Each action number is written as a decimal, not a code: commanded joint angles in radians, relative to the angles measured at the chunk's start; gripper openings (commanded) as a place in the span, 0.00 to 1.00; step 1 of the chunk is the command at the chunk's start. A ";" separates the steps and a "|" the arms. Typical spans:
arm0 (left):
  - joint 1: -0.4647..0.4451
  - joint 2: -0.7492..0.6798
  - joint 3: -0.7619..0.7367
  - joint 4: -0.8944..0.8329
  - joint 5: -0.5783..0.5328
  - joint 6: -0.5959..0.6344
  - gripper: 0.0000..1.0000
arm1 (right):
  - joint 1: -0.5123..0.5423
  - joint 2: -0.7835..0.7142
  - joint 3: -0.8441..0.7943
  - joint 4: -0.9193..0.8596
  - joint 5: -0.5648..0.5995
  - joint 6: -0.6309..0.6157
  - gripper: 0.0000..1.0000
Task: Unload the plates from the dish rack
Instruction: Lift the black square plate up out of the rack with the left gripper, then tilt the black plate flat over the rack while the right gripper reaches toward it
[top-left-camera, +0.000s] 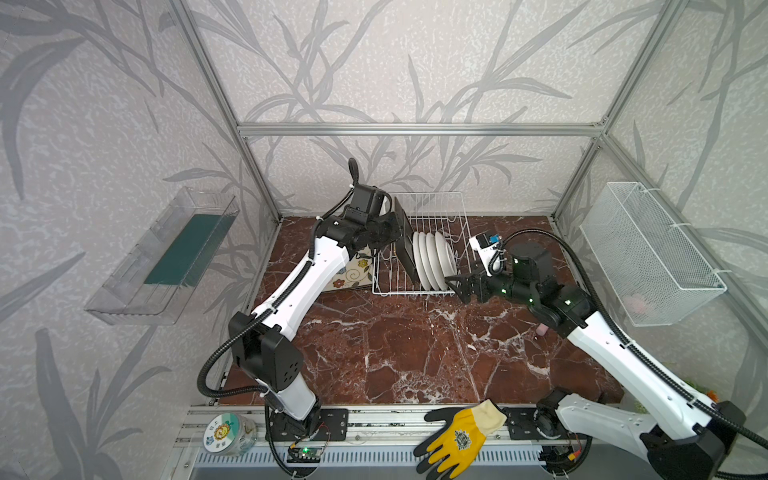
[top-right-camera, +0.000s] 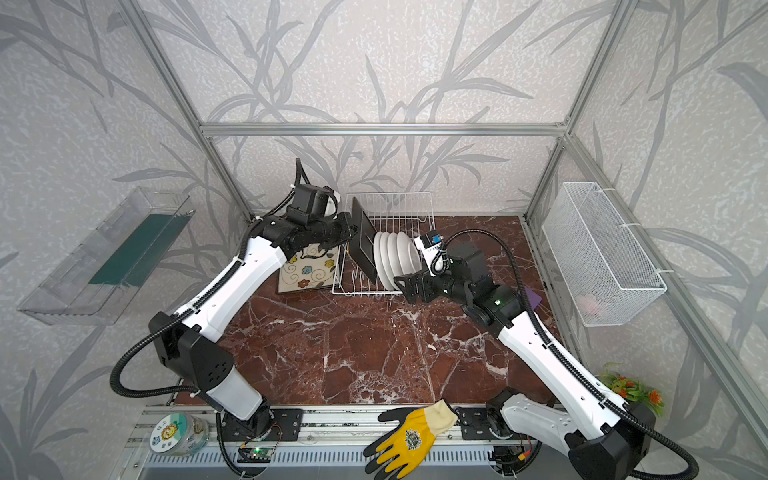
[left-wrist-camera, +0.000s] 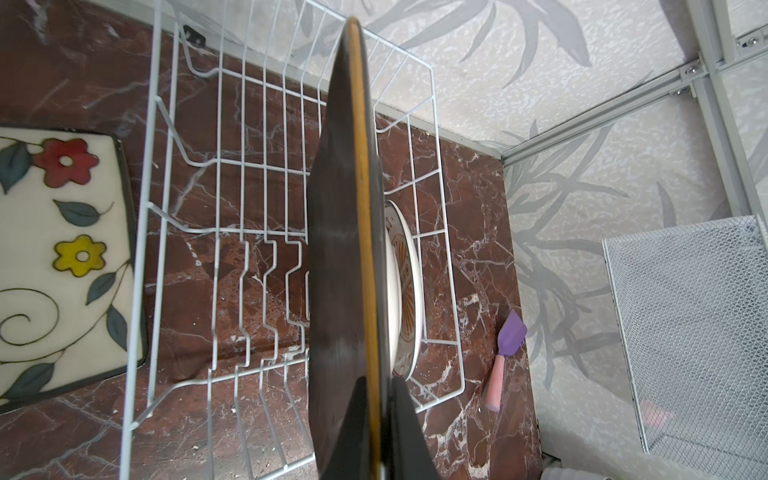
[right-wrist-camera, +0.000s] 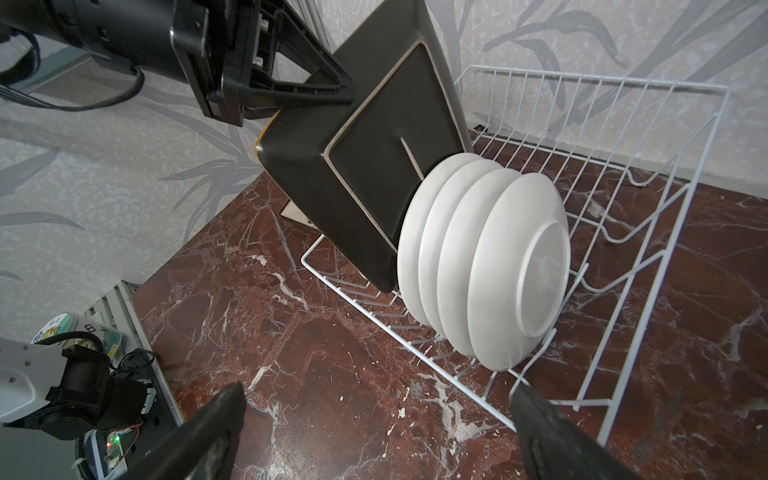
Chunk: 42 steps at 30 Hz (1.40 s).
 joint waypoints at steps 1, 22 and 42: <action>-0.003 -0.084 0.067 0.105 -0.024 0.036 0.00 | 0.003 -0.024 -0.003 0.027 0.025 0.022 0.99; -0.007 -0.235 -0.029 0.309 -0.056 0.397 0.00 | -0.012 -0.001 0.050 -0.033 0.061 0.091 0.99; -0.029 -0.403 -0.232 0.417 -0.084 0.994 0.00 | -0.179 0.112 0.168 -0.085 -0.140 0.382 0.99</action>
